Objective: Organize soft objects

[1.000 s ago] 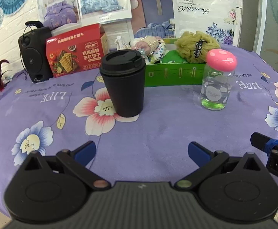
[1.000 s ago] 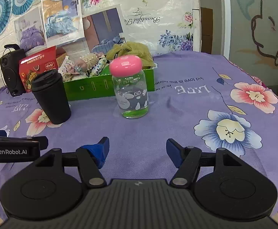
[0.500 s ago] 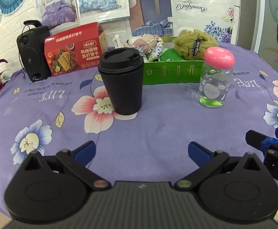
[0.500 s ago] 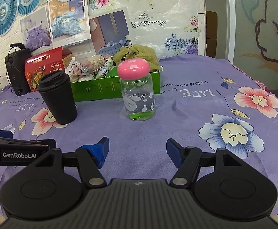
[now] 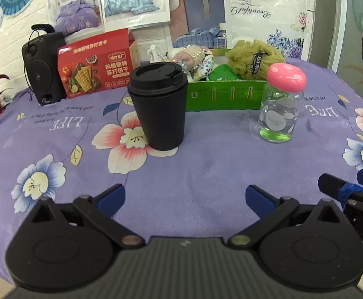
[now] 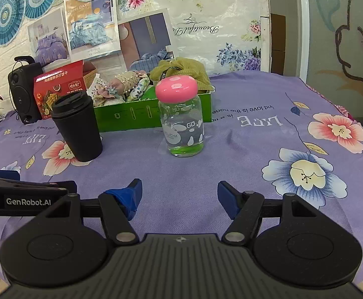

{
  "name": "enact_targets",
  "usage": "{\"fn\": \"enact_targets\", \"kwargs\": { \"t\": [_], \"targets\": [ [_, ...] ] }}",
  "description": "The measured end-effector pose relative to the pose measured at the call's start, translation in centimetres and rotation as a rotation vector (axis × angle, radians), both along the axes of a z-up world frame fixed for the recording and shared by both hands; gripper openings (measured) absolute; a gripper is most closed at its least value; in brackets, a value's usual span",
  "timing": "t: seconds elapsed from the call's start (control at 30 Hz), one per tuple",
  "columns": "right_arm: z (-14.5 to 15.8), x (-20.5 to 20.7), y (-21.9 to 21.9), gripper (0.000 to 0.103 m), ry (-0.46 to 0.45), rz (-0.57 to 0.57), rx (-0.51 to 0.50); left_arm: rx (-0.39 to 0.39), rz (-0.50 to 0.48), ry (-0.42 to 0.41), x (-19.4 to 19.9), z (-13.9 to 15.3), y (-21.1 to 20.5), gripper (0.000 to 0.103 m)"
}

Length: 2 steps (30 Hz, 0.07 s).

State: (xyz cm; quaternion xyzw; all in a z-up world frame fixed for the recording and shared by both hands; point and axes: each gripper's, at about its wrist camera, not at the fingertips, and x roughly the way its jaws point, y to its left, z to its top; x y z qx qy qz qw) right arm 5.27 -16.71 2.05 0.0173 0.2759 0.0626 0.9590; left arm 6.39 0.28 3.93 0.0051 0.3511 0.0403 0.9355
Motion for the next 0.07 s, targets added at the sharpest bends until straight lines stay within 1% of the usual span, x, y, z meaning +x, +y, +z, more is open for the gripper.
{"fn": "enact_targets", "kwargs": {
  "t": [0.07],
  "targets": [
    [-0.08,0.00,0.10,0.053,0.003,-0.001,0.001,0.000,-0.004,-0.007,-0.01,0.13,0.03,0.103]
  ]
}}
